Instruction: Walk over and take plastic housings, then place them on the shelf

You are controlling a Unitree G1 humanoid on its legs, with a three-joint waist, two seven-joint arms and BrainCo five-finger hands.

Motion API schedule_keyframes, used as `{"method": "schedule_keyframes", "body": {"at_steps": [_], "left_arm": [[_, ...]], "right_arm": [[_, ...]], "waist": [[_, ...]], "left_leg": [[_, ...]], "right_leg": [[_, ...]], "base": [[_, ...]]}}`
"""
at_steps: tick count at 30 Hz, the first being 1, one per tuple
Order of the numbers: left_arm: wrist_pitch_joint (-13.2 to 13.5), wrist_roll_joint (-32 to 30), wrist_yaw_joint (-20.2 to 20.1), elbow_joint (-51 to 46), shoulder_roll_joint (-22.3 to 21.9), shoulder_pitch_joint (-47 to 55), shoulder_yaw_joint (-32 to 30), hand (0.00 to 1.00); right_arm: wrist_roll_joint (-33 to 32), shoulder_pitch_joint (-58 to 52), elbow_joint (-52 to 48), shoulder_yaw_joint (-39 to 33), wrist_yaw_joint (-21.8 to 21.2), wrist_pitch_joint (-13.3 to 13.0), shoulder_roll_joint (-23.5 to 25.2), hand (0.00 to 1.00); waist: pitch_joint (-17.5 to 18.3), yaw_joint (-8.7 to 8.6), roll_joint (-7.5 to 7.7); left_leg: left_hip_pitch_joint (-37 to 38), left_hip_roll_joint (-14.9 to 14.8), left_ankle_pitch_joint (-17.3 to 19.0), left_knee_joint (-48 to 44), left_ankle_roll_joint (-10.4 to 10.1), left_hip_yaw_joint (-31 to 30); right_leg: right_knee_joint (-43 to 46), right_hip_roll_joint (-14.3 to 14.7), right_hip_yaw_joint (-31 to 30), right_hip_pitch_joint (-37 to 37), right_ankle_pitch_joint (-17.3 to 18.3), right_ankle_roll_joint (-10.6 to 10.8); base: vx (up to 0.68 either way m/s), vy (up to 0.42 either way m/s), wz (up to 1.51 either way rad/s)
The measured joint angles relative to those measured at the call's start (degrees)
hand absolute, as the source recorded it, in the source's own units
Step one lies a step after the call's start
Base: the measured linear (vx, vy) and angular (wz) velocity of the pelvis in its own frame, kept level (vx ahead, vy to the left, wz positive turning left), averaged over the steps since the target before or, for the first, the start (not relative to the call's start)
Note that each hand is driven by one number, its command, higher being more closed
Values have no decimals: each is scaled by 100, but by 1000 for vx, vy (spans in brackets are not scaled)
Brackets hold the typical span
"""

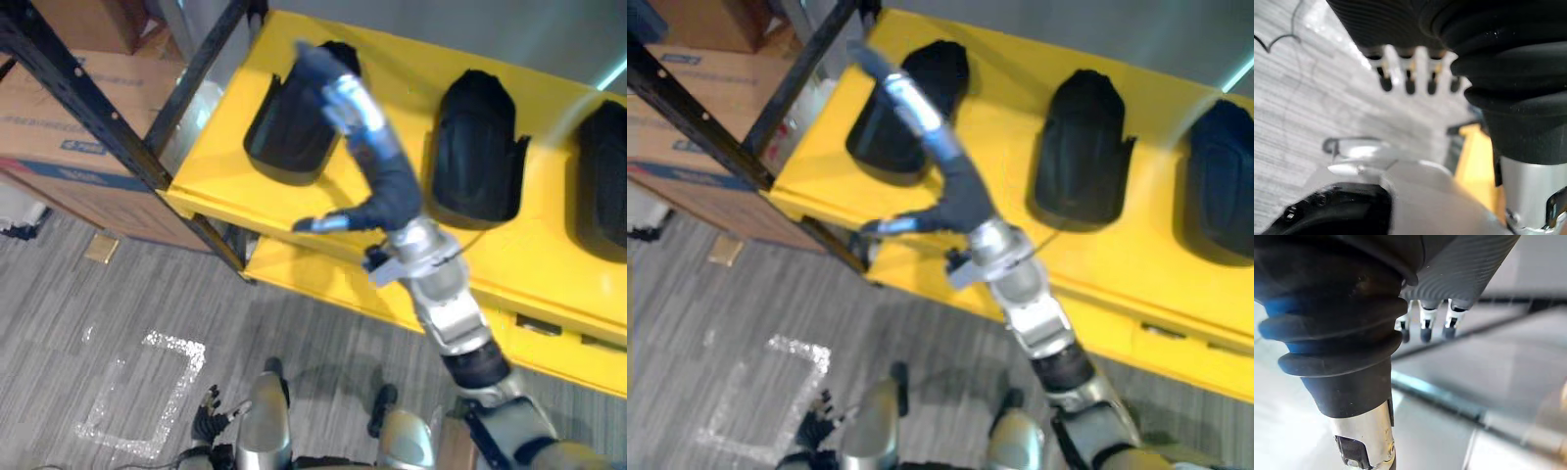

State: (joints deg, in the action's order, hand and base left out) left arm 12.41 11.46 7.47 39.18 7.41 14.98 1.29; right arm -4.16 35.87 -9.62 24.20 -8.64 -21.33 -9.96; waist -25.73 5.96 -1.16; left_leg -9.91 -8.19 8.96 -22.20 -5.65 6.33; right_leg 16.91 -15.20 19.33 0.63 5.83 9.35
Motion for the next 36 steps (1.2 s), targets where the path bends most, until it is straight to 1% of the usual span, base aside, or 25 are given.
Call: {"method": "schedule_keyframes", "body": {"at_steps": [1,2,4,6,7,9,12,14,15,17,19,23,25,27,28,30,34,36], "left_arm": [[1,0,18,18,-12,0,0,0],[5,-1,37,33,-18,0,1,0],[10,0,48,54,-21,0,-2,0],[23,-1,94,111,-50,4,-5,0],[27,0,101,141,-53,3,-6,0],[29,-1,123,159,-53,4,2,0],[41,-2,123,171,-52,3,3,0],[71,-2,122,182,-48,2,15,0],[89,-2,122,185,-48,2,23,0],[132,3,135,177,-10,-2,112,0],[131,8,141,149,44,-3,214,0],[94,170,147,126,66,-2,321,0],[79,171,154,109,72,-2,357,0],[-5,171,152,35,61,-2,399,0],[-19,171,150,20,55,-3,410,0],[-36,171,146,0,48,-15,465,0],[-99,204,146,-91,44,-51,577,0],[-127,217,147,-129,54,-51,611,0]], "right_arm": [[-2,47,68,96,-80,37,52,0],[6,95,164,258,-188,144,135,0],[28,96,201,440,-336,262,193,0],[43,105,287,578,-518,425,227,0],[45,112,352,615,-523,438,247,0],[55,129,510,644,-535,609,331,0],[100,245,829,742,-512,773,356,0],[346,321,1254,904,-468,906,378,0],[413,321,1368,922,-436,930,394,0],[693,327,1813,934,-210,1056,423,0],[846,359,2107,903,-62,1068,423,0],[1196,752,3027,750,343,1126,401,0],[1310,920,3303,685,519,1127,397,0],[1421,1147,3613,478,862,1126,351,0],[1428,1204,3674,422,944,1125,324,0],[1430,1409,3853,177,1252,1124,184,0],[1402,1699,4050,44,1406,1122,-85,0],[1398,1718,4112,-70,1428,1121,-154,0]], "waist": [[9,4,-13],[20,2,-26],[57,62,-8],[111,120,-23],[134,122,-21],[156,134,-24],[156,143,-24],[156,160,-24],[156,171,-25],[155,233,-27],[148,262,-40],[123,283,-86],[111,289,-108],[71,298,-185],[60,299,-205],[13,310,-296],[-41,313,-409],[-41,317,-429]], "left_leg": [[0,4,-2,0,-1,-20],[1,24,-34,32,0,-83],[12,57,-133,178,-9,-118],[28,101,-246,310,-14,-182],[29,111,-272,346,-16,-204],[28,127,-357,448,-29,-260],[40,124,-401,503,-35,-271],[59,115,-438,581,-49,-273],[58,112,-442,584,-51,-275],[55,95,-449,590,-62,-281],[46,95,-457,598,-65,-292],[-26,120,-502,606,-69,-381],[-28,121,-506,606,-72,-392],[-31,122,-506,599,-72,-403],[-33,124,-507,598,-73,-408],[-43,129,-511,590,-74,-433],[-165,137,-553,575,-67,-486],[-232,152,-581,576,-64,-532]], "right_leg": [[-3,0,25,-19,3,0],[-19,-3,94,-69,13,2],[-31,-16,140,-58,17,4],[-44,-40,232,-66,16,3],[-45,-45,255,-68,17,2],[-52,-44,290,-75,17,-1],[-51,-35,298,-74,15,-4],[-56,-22,297,-73,12,-10],[-55,-18,298,-71,12,-10],[-54,2,300,-67,18,-22],[-52,3,313,-65,21,-27],[-44,-8,420,-49,32,-44],[-39,-8,433,-51,37,-51],[-21,-10,441,-53,43,-59],[-16,-13,446,-52,45,-60],[36,-27,467,-42,71,-76],[125,-50,537,72,92,-96],[159,-62,559,123,96,-102]], "base": [[-17,-14,19],[-22,-23,22],[-24,-33,18],[-12,-35,16],[-13,-31,19],[-21,-26,14],[-40,-21,3],[-49,-22,1],[0,0,0],[0,0,0],[-8,-9,4],[-4,-17,11],[4,-12,3],[0,0,0],[0,0,0],[-28,-9,4],[-39,-16,7],[-21,-11,12]]}}
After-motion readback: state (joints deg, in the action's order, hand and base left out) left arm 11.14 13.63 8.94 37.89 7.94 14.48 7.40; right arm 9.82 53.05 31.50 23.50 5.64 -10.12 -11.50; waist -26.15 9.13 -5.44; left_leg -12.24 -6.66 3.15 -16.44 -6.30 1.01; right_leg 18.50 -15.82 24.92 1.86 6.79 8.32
